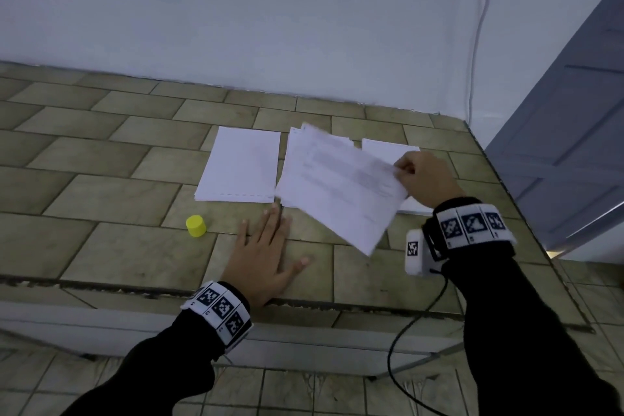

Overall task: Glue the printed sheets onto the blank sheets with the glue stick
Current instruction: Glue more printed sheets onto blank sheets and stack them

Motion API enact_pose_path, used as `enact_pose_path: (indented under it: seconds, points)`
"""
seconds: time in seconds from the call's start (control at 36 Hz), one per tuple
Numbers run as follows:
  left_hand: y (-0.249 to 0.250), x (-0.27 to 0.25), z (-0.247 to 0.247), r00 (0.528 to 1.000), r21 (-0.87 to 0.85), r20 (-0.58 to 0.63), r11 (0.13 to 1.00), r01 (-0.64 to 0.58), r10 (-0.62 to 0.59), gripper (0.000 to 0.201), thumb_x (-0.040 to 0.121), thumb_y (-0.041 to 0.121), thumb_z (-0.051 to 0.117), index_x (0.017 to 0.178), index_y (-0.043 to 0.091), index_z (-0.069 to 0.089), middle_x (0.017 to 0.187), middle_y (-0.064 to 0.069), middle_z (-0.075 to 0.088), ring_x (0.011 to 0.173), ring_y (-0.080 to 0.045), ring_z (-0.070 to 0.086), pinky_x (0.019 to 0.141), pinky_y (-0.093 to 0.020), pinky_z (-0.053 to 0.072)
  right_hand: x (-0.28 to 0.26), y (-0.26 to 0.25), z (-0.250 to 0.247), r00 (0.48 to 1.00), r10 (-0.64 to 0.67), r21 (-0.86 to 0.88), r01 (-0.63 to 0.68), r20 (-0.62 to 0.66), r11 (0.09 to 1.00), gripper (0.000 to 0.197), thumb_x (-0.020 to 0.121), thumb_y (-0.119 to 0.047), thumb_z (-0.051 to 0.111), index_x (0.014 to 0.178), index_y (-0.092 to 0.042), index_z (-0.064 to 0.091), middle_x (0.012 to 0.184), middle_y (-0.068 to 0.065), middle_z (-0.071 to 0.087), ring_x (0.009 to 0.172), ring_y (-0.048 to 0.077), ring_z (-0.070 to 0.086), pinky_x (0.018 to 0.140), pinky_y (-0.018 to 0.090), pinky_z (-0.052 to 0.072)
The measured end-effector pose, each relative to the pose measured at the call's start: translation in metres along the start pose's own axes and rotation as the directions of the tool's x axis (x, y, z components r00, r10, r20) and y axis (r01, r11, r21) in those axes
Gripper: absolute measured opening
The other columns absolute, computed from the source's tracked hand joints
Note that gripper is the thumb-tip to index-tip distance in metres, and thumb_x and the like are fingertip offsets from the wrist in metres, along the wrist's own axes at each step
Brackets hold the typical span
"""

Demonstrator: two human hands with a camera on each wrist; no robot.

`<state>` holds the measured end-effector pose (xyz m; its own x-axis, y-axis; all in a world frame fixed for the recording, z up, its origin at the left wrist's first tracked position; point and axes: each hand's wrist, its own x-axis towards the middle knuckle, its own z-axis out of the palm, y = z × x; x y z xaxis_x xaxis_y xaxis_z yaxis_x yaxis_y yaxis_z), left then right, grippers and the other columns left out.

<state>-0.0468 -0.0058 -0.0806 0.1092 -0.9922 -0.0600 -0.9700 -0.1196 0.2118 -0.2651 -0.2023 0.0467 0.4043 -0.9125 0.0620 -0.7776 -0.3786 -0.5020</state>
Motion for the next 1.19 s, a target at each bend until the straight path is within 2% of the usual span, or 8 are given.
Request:
enact_pose_path:
  seconds: [0.08,0.17,0.25,0.42,0.64,0.75,1.03,1.19]
  points:
    - [0.001,-0.001,0.0,1.0,-0.004,0.0,1.0,0.0,0.0,0.116,0.067,0.086,-0.025,0.157,0.016,-0.001,0.161,-0.002,-0.022,0.149,-0.017,-0.014,0.12,-0.053,-0.002,0.014,0.0,0.007,0.992,0.106,0.212,-0.09,-0.065,0.973,0.015,0.092,-0.007,0.054,0.104,-0.016,0.053,0.086,0.008,0.065,0.069,0.02,0.063,0.055,0.018,0.048]
    - [0.001,-0.001,0.001,1.0,-0.034,-0.012,0.999,-0.002,0.002,0.113,0.071,0.086,-0.019,0.157,0.017,0.002,0.161,-0.001,-0.019,0.149,-0.016,-0.013,0.12,-0.052,-0.003,0.023,-0.002,0.027,0.982,0.173,0.327,-0.139,-0.077,0.935,0.022,0.091,-0.004,0.052,0.104,-0.022,0.05,0.084,0.008,0.065,0.079,0.027,0.068,0.074,0.04,0.059]
    - [0.001,0.0,0.003,1.0,-0.031,-0.014,1.0,0.003,-0.003,0.109,0.074,0.085,-0.015,0.157,0.018,0.006,0.161,0.001,-0.015,0.15,-0.015,-0.012,0.121,-0.051,-0.005,0.03,-0.004,0.049,0.98,0.198,0.325,-0.178,-0.031,0.929,0.017,0.091,-0.005,0.053,0.093,-0.019,0.061,0.091,0.009,0.067,0.09,0.029,0.067,0.081,0.047,0.057]
    - [0.0,-0.001,0.002,1.0,-0.002,0.006,1.0,0.016,-0.016,0.112,0.069,0.085,-0.022,0.157,0.019,0.002,0.162,0.001,-0.016,0.149,-0.014,-0.016,0.12,-0.05,-0.007,0.036,-0.008,0.081,0.975,0.219,0.257,-0.222,0.042,0.941,0.025,0.085,-0.007,0.065,0.11,-0.001,0.066,0.107,0.017,0.069,0.097,0.031,0.067,0.088,0.032,0.052]
    - [0.0,0.0,0.0,1.0,0.007,0.006,1.0,0.025,-0.025,0.112,0.069,0.084,-0.022,0.157,0.02,0.002,0.163,0.001,-0.012,0.149,-0.013,-0.015,0.12,-0.049,-0.008,0.044,-0.013,0.092,0.961,0.277,0.223,-0.275,0.024,0.935,0.029,0.079,-0.008,0.073,0.106,0.0,0.066,0.101,0.014,0.068,0.097,0.03,0.068,0.086,0.029,0.052]
    - [-0.001,0.0,0.001,1.0,0.007,0.001,1.0,0.023,-0.023,0.109,0.072,0.084,-0.019,0.157,0.02,0.003,0.163,0.001,-0.011,0.149,-0.013,-0.014,0.121,-0.049,-0.008,0.045,-0.019,0.095,0.96,0.273,0.082,-0.277,0.066,0.957,0.037,0.081,-0.014,0.074,0.114,-0.002,0.063,0.119,0.012,0.064,0.112,0.025,0.06,0.082,0.022,0.042]
    - [-0.006,0.0,0.002,0.999,-0.071,-0.045,0.997,0.003,-0.006,0.108,0.074,0.083,-0.017,0.156,0.022,0.018,0.164,0.002,0.004,0.151,-0.012,-0.005,0.121,-0.044,-0.009,0.025,-0.026,0.092,0.982,0.185,-0.155,-0.177,0.045,0.972,0.038,0.092,-0.033,0.059,0.121,-0.01,0.053,0.128,0.014,0.042,0.118,0.03,0.045,0.094,0.038,0.043]
    - [-0.008,0.003,-0.006,0.994,-0.232,-0.106,0.973,-0.007,-0.018,0.106,0.075,0.083,-0.013,0.15,0.025,0.034,0.162,0.007,0.019,0.15,-0.008,0.005,0.12,-0.036,-0.006,-0.008,-0.023,0.054,0.945,-0.099,0.083,0.131,-0.311,0.988,0.021,0.088,-0.02,0.064,0.106,-0.01,0.062,0.114,0.01,0.051,0.106,0.027,0.052,0.089,0.038,0.045]
